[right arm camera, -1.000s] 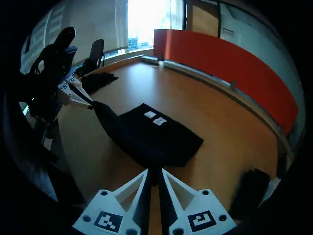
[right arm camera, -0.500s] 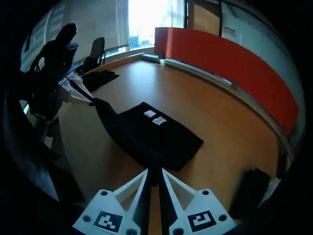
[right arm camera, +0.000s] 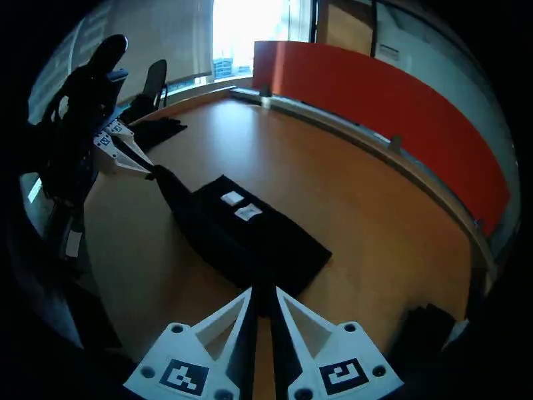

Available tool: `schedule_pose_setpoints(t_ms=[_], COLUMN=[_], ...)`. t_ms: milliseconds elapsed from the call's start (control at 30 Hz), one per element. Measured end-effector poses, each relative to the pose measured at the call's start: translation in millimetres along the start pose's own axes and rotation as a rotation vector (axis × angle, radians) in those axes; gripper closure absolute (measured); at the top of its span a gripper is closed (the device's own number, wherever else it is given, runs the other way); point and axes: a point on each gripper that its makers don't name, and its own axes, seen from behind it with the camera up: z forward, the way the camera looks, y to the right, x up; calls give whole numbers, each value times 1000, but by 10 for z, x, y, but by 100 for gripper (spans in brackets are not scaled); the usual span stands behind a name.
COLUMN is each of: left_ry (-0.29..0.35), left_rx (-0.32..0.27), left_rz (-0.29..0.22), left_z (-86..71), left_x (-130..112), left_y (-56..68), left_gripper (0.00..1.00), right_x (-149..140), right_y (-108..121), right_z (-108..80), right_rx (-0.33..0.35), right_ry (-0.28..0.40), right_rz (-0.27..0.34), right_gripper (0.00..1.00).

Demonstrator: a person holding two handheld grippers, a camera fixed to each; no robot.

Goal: Fold towel

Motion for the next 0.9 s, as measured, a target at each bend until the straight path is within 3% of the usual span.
schedule_pose_setpoints(t_ms=[400, 900], left_ry=[-24, -68], left_rx=[45, 47], left_rz=[0, -20], left_z=[369, 713], left_x=[150, -4], left_y=[-235, -293], left_gripper=[91, 91], right_x=[76, -127], right_y=[306, 381], right_z=[358, 639], right_rx=[-24, -19], right_ry=[-19, -61], right_rz=[22, 72], right_gripper=[89, 89])
